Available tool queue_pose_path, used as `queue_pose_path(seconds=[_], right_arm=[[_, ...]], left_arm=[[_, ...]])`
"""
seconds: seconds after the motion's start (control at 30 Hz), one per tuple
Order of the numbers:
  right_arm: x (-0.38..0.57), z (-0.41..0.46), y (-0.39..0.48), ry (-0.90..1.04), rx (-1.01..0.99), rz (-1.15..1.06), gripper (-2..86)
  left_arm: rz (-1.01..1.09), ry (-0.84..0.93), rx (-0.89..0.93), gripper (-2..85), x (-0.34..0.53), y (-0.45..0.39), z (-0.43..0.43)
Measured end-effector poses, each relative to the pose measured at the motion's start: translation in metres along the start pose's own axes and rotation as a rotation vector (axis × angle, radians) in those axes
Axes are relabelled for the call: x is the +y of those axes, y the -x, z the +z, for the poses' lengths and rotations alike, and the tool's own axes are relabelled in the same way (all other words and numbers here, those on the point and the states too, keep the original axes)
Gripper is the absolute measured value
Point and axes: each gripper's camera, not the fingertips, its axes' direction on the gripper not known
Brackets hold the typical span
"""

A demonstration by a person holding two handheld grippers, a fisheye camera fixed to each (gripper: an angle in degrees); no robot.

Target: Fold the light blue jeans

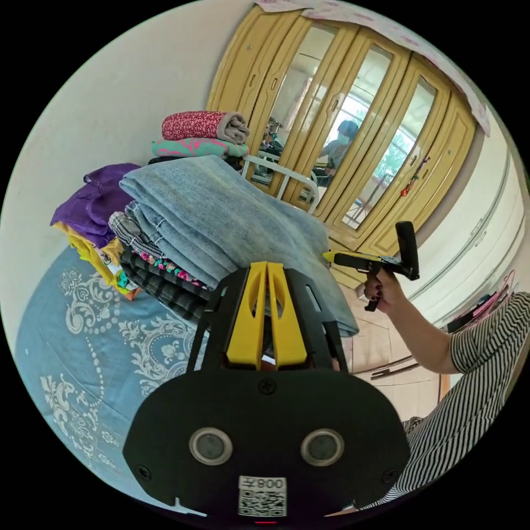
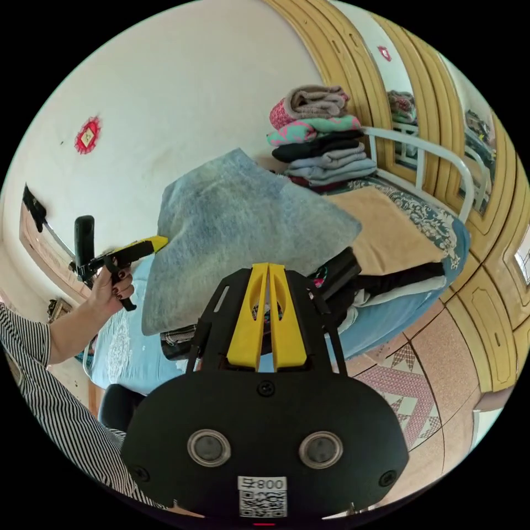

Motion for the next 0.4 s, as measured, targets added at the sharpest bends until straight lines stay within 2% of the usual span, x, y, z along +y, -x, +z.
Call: queue_pose_path(seconds=[0.13, 0.2, 0.4], right_arm=[[-0.007, -0.033, -0.047, -0.176, 0.088, 0.044, 0.7], [-0.025, -0.029, -0.079, -0.205, 0.116, 0.07, 1.2], [-0.149, 0.07, -0.144, 0.006, 0.172, -0.006, 6.4]], left_arm=[[-0.076, -0.077, 0.04, 0.1, 0.032, 0.024, -0.011], [-0.156, -0.093, 0.03, 0.0, 0.062, 0.043, -0.015], [-0.349, -0.017, -0.015, 0.0, 0.144, 0.085, -0.009]])
